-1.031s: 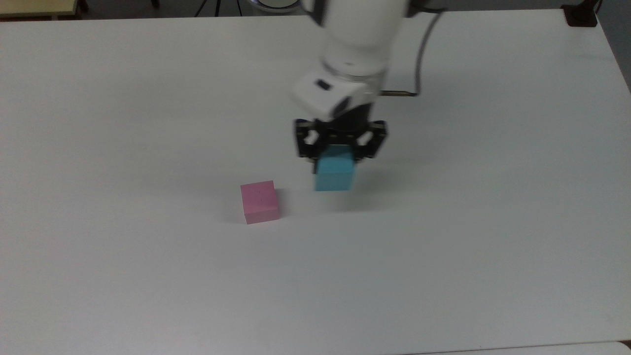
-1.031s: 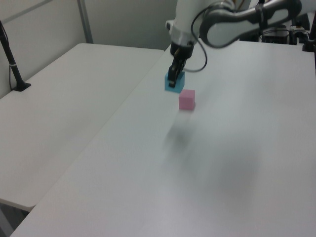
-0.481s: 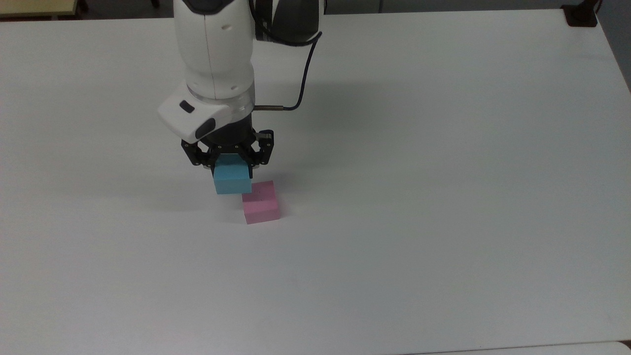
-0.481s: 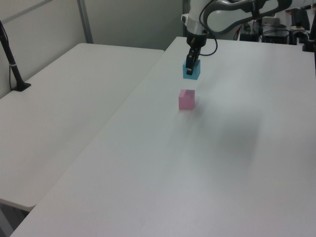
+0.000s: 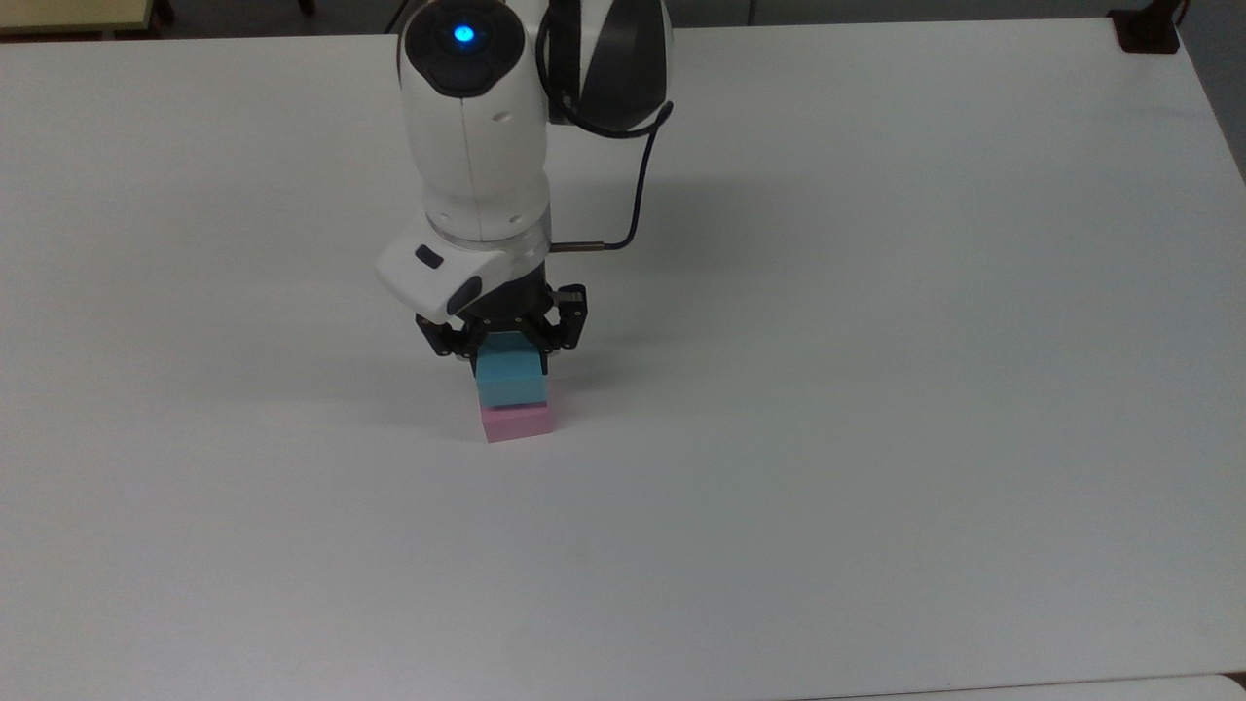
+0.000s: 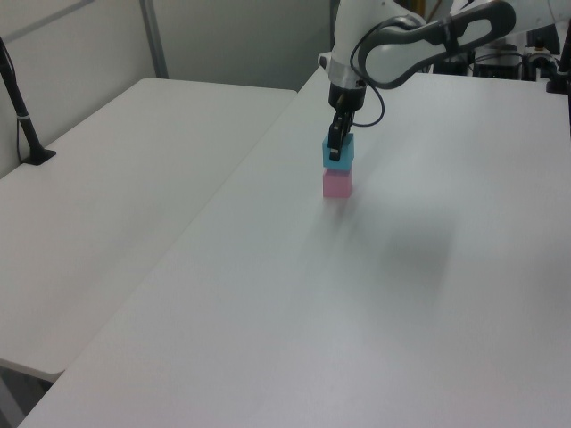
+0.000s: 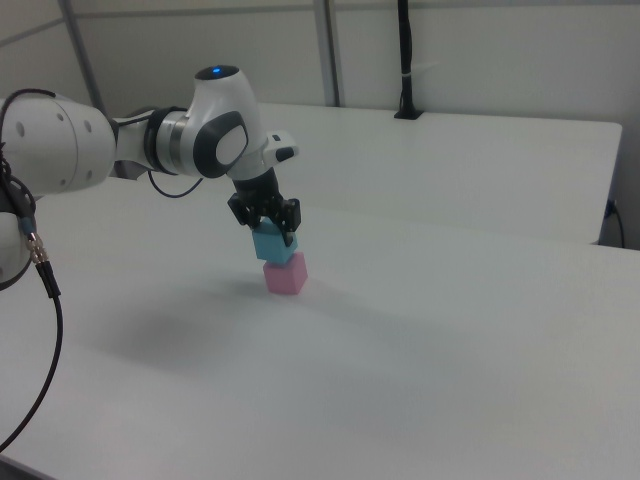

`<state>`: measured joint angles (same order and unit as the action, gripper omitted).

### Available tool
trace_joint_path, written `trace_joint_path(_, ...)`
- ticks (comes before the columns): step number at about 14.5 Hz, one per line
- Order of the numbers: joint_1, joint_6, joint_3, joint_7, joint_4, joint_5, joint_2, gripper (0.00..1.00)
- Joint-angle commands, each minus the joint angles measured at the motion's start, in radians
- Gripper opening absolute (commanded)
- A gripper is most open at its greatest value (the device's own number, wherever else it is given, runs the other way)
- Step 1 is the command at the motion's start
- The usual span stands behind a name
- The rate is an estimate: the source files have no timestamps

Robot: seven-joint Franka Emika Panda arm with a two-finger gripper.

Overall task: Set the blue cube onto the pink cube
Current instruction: 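Lower the light-blue cube onto the pink cube and release it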

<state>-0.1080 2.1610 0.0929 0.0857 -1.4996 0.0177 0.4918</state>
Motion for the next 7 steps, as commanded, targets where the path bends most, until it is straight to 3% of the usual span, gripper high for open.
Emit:
trace_joint_path(1,-0.013,0.04,0.013,-0.004,-0.033,0.019,-0.01,0.29)
trace_joint_path(5,-0.012,0.062,0.015,-0.007,-0.033,0.019,0.004,0.34)
trace_joint_path(6,-0.01,0.062,0.015,-0.008,-0.034,0.021,0.005,0.44)
trace_joint_path(7,-0.009,0.062,0.016,-0.011,-0.034,0.021,0.007,0.67)
